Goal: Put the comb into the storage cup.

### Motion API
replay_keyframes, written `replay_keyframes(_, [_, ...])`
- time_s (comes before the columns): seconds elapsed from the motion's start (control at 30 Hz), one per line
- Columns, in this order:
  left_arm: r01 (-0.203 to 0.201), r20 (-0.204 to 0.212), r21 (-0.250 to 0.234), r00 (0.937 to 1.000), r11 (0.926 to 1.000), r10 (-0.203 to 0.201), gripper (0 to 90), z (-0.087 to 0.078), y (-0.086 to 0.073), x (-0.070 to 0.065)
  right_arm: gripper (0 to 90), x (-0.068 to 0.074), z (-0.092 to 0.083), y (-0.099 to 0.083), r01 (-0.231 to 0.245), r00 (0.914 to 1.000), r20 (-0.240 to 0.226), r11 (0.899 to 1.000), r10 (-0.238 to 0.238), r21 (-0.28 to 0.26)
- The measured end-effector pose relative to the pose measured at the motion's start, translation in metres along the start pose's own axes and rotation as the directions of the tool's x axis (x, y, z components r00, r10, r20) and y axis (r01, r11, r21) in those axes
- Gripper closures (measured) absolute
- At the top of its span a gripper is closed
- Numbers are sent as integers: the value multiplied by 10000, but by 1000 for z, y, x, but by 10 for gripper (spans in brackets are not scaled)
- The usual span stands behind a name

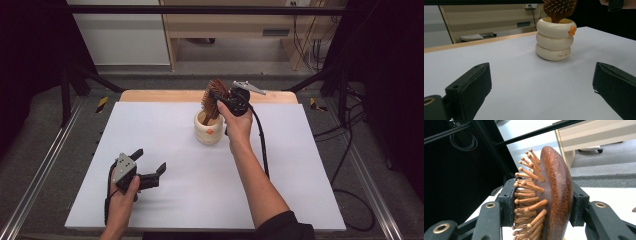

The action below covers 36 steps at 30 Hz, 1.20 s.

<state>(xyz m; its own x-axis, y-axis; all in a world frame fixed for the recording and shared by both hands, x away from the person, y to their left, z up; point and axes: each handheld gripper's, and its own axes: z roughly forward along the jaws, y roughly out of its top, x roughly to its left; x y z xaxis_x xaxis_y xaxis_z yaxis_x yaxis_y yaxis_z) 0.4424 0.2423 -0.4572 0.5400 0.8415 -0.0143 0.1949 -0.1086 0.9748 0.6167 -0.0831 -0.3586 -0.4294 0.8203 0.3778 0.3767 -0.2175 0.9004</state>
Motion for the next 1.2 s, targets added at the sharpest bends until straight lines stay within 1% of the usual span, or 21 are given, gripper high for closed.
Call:
replay_keyframes(0.37, [32, -7, -50, 10000, 10000, -32, 21, -1, 0, 1, 502, -1, 1, -1, -69, 10000, 1, 10000, 69, -8])
replay_keyframes(0.7, [46, -35, -50, 10000, 10000, -46, 21, -1, 0, 2, 499, 0, 1, -1, -19, 10000, -11, 10000, 19, -10])
replay_keyframes(1.2, [62, -12, -46, 10000, 10000, -62, 21, 0, 0, 2, 496, -3, 0, -1, -65, 10000, -62, 10000, 65, -11])
